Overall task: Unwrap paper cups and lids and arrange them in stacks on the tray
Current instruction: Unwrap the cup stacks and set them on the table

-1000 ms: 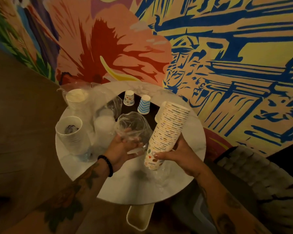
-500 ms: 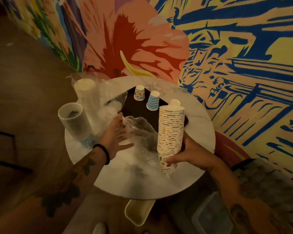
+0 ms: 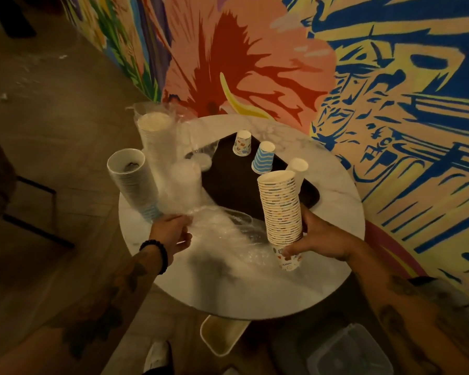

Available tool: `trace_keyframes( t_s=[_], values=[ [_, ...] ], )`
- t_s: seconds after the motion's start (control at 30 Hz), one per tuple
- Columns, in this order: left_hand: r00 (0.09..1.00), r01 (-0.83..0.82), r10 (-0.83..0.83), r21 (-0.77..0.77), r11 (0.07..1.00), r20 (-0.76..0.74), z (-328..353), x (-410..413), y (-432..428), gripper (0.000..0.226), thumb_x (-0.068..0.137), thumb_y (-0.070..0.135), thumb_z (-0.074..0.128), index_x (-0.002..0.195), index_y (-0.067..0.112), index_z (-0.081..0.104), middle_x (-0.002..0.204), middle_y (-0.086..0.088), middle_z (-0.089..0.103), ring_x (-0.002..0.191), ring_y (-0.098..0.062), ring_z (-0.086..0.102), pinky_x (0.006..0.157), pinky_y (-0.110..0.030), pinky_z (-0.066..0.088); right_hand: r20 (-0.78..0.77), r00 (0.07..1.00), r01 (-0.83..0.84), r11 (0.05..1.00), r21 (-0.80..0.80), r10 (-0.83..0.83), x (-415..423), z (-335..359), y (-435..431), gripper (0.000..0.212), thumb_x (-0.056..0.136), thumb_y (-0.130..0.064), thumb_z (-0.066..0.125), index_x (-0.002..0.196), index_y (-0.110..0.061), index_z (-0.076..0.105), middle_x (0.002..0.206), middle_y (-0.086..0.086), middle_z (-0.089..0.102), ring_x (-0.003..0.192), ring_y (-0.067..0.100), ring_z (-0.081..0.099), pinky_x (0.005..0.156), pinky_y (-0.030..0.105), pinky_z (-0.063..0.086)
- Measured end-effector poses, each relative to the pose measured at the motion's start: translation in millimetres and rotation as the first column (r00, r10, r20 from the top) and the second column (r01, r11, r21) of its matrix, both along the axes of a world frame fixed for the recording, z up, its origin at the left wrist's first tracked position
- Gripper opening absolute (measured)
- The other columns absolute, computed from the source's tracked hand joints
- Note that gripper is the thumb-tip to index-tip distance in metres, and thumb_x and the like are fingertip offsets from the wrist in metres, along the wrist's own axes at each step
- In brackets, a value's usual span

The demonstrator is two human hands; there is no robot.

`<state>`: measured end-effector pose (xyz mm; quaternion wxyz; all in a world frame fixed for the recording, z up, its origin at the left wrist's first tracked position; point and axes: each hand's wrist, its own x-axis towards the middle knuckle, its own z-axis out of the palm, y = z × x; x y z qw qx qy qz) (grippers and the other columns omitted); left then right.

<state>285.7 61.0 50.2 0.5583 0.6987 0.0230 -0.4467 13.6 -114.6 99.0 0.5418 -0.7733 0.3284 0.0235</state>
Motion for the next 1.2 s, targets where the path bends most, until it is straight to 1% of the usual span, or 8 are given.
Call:
trace_keyframes(
  t_s=[0.23, 0.57, 0.7, 0.83, 0.93, 1.0, 1.07, 1.2],
  values=[
    [0.985, -0.070, 0.083, 0.089, 0.994, -0.154, -19, 7, 27, 0.018, 0.086, 0.018, 0.075, 0.079, 0.005, 0.064, 0.054, -0.006, 0.058, 0.053, -0.023, 0.059, 0.057, -0.032, 0.056, 0.149, 0.973, 0.178, 0.984, -0.014, -0.174, 38, -19, 15, 0.108, 0.064, -0.012, 0.094, 0.143, -0.046, 0.030, 0.134, -0.028, 0.051, 0.126, -0.003, 0.050, 0.109, 0.036, 0.044],
    [0.994, 0.089, -0.066, 0.276, 0.957, -0.093, -35, 19, 57, 0.030, 0.090, 0.023, 0.072, 0.103, -0.004, 0.067, 0.094, -0.020, 0.073, 0.081, -0.031, 0.070, 0.061, -0.036, 0.057, 0.123, 0.964, 0.221, 0.969, 0.112, -0.234, 40, -76, 43, 0.102, 0.068, -0.009, 0.091, 0.139, -0.044, 0.027, 0.132, -0.020, 0.050, 0.129, 0.010, 0.049, 0.093, 0.020, 0.050],
    [0.966, 0.132, -0.177, 0.231, 0.964, 0.188, -42, 13, 52, 0.051, 0.087, 0.018, 0.075, 0.131, 0.010, 0.050, 0.121, -0.016, 0.063, 0.096, -0.030, 0.066, 0.076, -0.045, 0.059, 0.107, 0.958, 0.251, 0.956, 0.151, -0.268, 11, -83, 42, 0.101, 0.070, -0.006, 0.089, 0.144, -0.039, 0.028, 0.135, -0.018, 0.051, 0.126, 0.006, 0.051, 0.086, 0.015, 0.054],
    [0.655, 0.201, -0.319, 0.249, 0.947, 0.685, -49, 7, 43, 0.104, 0.074, 0.019, 0.085, 0.154, 0.027, 0.020, 0.153, -0.009, 0.030, 0.135, -0.029, 0.039, 0.110, -0.053, 0.040, 0.058, 0.955, 0.283, 0.951, 0.123, -0.292, -11, -83, 28, 0.101, 0.069, -0.009, 0.090, 0.142, -0.042, 0.029, 0.136, -0.022, 0.051, 0.129, 0.007, 0.050, 0.099, 0.025, 0.051],
    [0.095, 0.365, -0.535, 0.470, 0.803, 0.840, -49, 0, 29, 0.090, 0.075, 0.034, 0.079, 0.150, 0.034, 0.028, 0.157, -0.008, 0.030, 0.144, -0.034, 0.026, 0.112, -0.060, 0.033, 0.020, 0.952, 0.303, 0.948, 0.099, -0.306, -23, -83, 16, 0.104, 0.067, -0.013, 0.092, 0.145, -0.040, 0.028, 0.141, -0.017, 0.049, 0.135, 0.012, 0.047, 0.112, 0.044, 0.043],
    [-0.145, 0.512, -0.617, 0.592, 0.622, 0.773, -46, -13, 13, 0.076, 0.083, 0.049, 0.065, 0.149, 0.042, 0.029, 0.161, -0.003, 0.026, 0.150, -0.029, 0.016, 0.118, -0.058, 0.023, 0.008, 0.955, 0.294, 0.951, 0.094, -0.296, -29, -83, 8, 0.104, 0.068, -0.012, 0.091, 0.145, -0.041, 0.028, 0.140, -0.017, 0.049, 0.135, 0.013, 0.047, 0.112, 0.044, 0.044],
    [-0.267, 0.576, -0.717, 0.703, 0.416, 0.643, -48, -32, -4, 0.074, 0.089, 0.056, 0.057, 0.152, 0.045, 0.019, 0.165, 0.001, 0.016, 0.152, -0.025, 0.010, 0.121, -0.052, 0.014, 0.006, 0.960, 0.277, 0.956, 0.094, -0.279, -36, -82, 3, 0.101, 0.069, -0.010, 0.090, 0.144, -0.042, 0.029, 0.138, -0.020, 0.050, 0.133, 0.012, 0.048, 0.109, 0.040, 0.046],
    [-0.341, 0.595, -0.812, 0.778, 0.204, 0.473, -59, -61, -19, 0.058, 0.097, 0.040, 0.055, 0.151, 0.036, 0.033, 0.152, 0.003, 0.039, 0.133, -0.021, 0.043, 0.108, -0.037, 0.039, 0.019, 0.950, 0.308, 0.947, 0.086, -0.311, -48, -83, -8, 0.100, 0.069, -0.008, 0.090, 0.142, -0.041, 0.030, 0.139, -0.017, 0.051, 0.133, 0.010, 0.048, 0.109, 0.039, 0.046]
  ],
)
